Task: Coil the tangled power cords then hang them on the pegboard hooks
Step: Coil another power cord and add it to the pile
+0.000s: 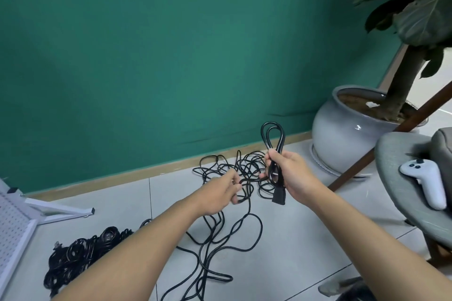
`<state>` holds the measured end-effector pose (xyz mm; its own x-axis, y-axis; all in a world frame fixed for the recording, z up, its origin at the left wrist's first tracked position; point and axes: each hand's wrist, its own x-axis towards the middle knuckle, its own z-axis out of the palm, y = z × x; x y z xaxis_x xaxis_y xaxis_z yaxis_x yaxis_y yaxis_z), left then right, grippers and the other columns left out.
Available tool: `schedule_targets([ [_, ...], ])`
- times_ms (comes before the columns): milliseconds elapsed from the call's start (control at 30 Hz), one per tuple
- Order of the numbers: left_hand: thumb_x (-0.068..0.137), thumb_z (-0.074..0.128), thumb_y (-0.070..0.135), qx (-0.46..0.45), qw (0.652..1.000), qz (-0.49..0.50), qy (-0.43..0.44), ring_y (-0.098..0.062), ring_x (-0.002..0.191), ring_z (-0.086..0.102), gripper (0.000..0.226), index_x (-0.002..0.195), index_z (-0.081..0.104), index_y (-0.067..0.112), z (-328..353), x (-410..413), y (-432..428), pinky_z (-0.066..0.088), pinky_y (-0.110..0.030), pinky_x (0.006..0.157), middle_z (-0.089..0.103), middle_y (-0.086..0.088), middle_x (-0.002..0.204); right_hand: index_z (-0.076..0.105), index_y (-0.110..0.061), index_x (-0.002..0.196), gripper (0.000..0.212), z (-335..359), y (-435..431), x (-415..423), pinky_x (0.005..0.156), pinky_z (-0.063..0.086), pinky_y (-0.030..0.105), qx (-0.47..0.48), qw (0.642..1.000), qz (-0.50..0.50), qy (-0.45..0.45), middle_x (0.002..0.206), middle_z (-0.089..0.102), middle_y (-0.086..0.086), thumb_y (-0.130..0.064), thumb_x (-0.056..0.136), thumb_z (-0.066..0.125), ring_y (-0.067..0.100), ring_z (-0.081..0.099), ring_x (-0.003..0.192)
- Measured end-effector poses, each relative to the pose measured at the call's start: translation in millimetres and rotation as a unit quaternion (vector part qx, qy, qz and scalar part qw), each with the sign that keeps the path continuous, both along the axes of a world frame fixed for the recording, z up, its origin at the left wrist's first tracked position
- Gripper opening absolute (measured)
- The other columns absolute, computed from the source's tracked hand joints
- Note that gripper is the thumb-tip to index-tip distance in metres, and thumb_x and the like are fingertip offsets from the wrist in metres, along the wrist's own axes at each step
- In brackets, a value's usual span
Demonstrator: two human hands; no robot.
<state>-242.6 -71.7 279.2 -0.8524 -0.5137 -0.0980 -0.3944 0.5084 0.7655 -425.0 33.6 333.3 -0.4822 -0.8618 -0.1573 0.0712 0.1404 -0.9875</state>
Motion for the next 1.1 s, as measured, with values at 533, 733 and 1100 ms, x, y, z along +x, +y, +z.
schedule_targets([
  [533, 0.105, 0.056, 0.037, -0.254, 0.966, -0.048, 0.007, -0.005, 0.086, 0.053, 0.021, 0.098, 0.07, 0.023, 42.6, 59.6, -21.9, 0.049, -0.035, 0.083, 0.065, 0.012, 0.093, 0.065, -0.009, 0.097, 0.03, 13.1, -0.6, 14.6, 0.059, 0.036, 0.03, 0.152, 0.9, 0.034, 0.408, 0.075, 0.06, 0.003, -0.03, 0.107, 0.045, 0.023, 0.054, 0.071],
  [733, 0.101, 0.064, 0.033, -0.323, 0.94, 0.005, 0.114, -0.007, 0.078, 0.053, 0.016, 0.099, 0.074, 0.02, 51.5, 68.3, -20.5, 0.052, -0.037, 0.076, 0.061, 0.011, 0.093, 0.049, -0.02, 0.077, 0.036, 15.0, 0.2, 48.0, 0.06, 0.034, 0.029, 0.167, 0.871, 0.179, 0.427, 0.072, 0.052, -0.006, -0.035, 0.109, 0.043, 0.014, 0.048, 0.07],
  [1100, 0.088, 0.08, 0.032, -0.276, 0.953, 0.11, 0.066, -0.014, 0.075, 0.052, 0.013, 0.091, 0.081, 0.019, 46.3, 62.9, -40.6, 0.051, -0.04, 0.076, 0.061, 0.008, 0.08, 0.062, -0.021, 0.098, 0.056, 8.9, -19.1, 61.0, 0.075, 0.047, 0.033, 0.145, 0.859, 0.248, 0.424, 0.08, 0.063, -0.007, -0.072, 0.097, 0.041, 0.014, 0.057, 0.075],
])
